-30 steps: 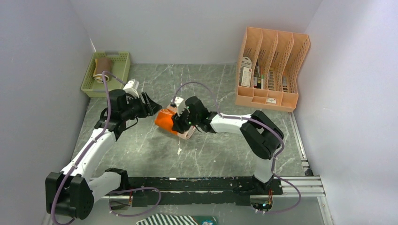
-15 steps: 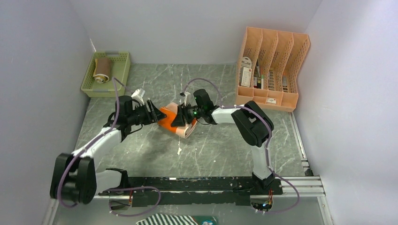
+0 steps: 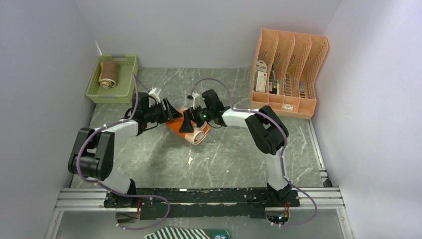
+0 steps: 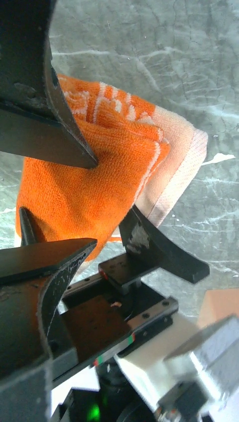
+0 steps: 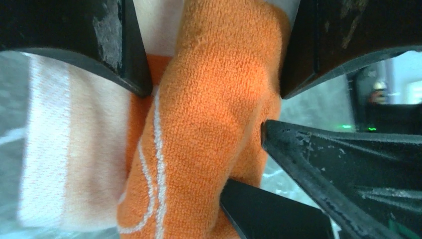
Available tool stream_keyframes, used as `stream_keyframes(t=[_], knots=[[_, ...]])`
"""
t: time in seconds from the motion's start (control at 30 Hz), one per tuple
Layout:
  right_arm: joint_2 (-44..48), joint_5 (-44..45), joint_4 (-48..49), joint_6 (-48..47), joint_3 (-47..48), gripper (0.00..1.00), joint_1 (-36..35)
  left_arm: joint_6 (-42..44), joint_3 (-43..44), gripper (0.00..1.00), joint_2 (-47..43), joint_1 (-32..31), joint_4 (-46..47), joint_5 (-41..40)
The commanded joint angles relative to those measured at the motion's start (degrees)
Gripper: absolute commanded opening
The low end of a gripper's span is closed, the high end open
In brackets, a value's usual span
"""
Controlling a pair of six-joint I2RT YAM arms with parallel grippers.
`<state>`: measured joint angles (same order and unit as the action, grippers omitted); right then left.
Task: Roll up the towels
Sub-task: Roll the towel at the center of the board.
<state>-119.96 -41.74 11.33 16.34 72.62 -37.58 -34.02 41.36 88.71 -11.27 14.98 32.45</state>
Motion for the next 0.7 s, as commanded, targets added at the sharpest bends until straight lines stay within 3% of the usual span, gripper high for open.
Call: stream_keyframes(t=[0.0, 0.37, 0.67], knots=[[6.9, 14.9, -9.0, -13.9, 1.0, 1.0, -1.7, 2.0, 1.7, 0.66, 1.2, -0.5, 1.8, 0.2], [17.6, 41.1, -11.3, -26.4, -3.1, 1.0, -10.0, 2.2, 2.7, 0.65, 4.1, -2.0, 0.9, -1.3], [15.7, 50.3, -16.3, -25.4, -2.0, 1.0, -15.4, 2.9, 6.7, 0.65, 7.1, -2.8, -2.6, -5.3]])
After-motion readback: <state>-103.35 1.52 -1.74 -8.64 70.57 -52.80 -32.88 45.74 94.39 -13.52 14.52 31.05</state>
